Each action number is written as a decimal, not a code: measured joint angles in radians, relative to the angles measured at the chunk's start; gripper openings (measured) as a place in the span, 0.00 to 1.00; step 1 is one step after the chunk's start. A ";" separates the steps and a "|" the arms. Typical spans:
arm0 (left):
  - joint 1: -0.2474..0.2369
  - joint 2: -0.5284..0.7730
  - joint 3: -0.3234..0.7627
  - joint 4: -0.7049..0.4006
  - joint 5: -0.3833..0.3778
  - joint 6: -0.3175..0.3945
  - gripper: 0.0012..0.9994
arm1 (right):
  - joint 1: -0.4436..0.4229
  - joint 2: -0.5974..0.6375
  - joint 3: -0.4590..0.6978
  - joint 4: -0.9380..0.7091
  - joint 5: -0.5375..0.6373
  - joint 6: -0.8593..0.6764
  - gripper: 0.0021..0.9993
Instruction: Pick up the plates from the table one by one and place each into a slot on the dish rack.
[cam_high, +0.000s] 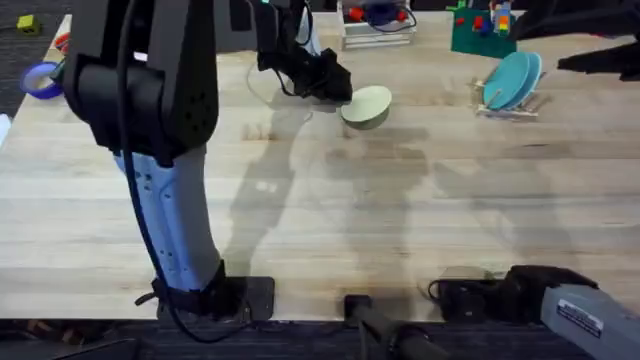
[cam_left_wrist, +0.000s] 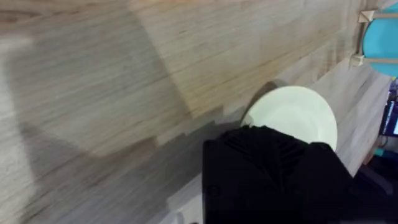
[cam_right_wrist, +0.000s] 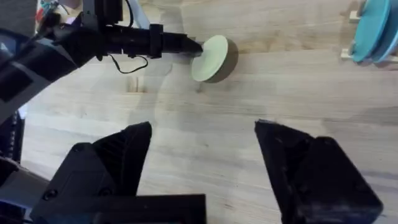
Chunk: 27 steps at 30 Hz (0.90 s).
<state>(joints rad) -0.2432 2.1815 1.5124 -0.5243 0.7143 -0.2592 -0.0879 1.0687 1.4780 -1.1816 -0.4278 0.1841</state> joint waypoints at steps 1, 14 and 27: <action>0.000 0.000 0.000 0.000 0.000 0.000 0.04 | 0.000 0.000 0.000 -0.001 0.000 0.000 0.99; 0.000 0.000 0.000 0.000 0.000 -0.004 0.04 | 0.023 0.159 -0.036 -0.059 -0.007 0.000 1.00; 0.000 0.000 0.000 0.000 0.000 -0.004 0.04 | 0.151 0.405 -0.095 0.160 -0.007 0.034 0.99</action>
<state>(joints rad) -0.2432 2.1814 1.5124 -0.5240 0.7143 -0.2630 0.0634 1.4737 1.3827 -1.0218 -0.4347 0.2180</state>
